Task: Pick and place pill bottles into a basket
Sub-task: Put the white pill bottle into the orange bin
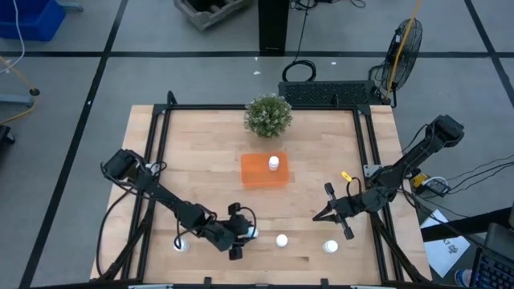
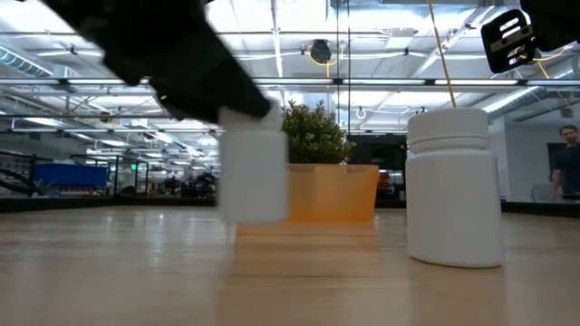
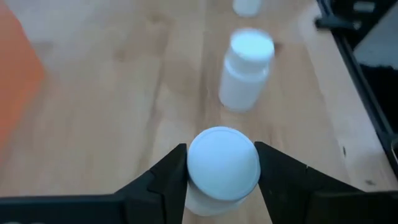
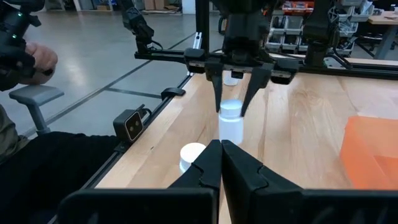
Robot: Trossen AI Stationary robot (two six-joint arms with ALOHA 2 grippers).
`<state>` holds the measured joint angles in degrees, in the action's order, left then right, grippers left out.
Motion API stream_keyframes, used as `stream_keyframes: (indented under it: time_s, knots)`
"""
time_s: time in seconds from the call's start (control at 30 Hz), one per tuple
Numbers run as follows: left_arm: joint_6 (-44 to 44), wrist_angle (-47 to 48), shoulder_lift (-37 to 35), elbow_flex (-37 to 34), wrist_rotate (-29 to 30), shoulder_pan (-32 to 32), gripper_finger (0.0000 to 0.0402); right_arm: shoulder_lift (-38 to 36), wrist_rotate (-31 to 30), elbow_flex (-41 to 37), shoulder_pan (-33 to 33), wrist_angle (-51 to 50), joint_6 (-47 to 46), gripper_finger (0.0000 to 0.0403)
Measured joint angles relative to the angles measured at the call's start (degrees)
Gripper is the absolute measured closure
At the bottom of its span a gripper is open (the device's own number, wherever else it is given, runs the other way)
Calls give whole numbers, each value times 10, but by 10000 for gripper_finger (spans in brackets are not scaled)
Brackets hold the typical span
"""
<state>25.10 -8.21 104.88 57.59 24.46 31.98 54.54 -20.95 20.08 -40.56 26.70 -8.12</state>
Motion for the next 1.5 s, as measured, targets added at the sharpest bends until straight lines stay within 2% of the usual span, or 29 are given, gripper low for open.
stream_keyframes:
  time_s: [0.17, 0.4, 0.63, 0.77, 0.97, 1.23, 1.37, 1.5]
  knots:
    - [-44, -5, -20, 1, 21, -35, 228, 0, -1, 0, 0, 0, 0, 399]
    - [-110, 52, -89, 0, 25, -107, 226, 0, -2, 0, 1, -4, 0, 399]
    - [-159, 106, -149, 0, -26, -202, 227, 0, -2, -2, 1, -9, 0, 399]
    - [-160, 137, -150, 0, -63, -270, 221, 0, -2, -2, 1, -14, -2, 399]
    - [-160, 140, -139, -1, -139, -353, 236, 0, -2, -2, 1, -18, -2, 399]
    - [-140, 39, -140, -49, -220, -412, 213, 0, -3, -2, 1, -15, -2, 399]
    - [-129, -15, -141, -97, -225, -417, 234, 0, -2, -2, 1, -16, -9, 399]
    - [-122, -50, -140, -127, -225, -417, 237, 0, -2, -2, 1, -17, -9, 399]
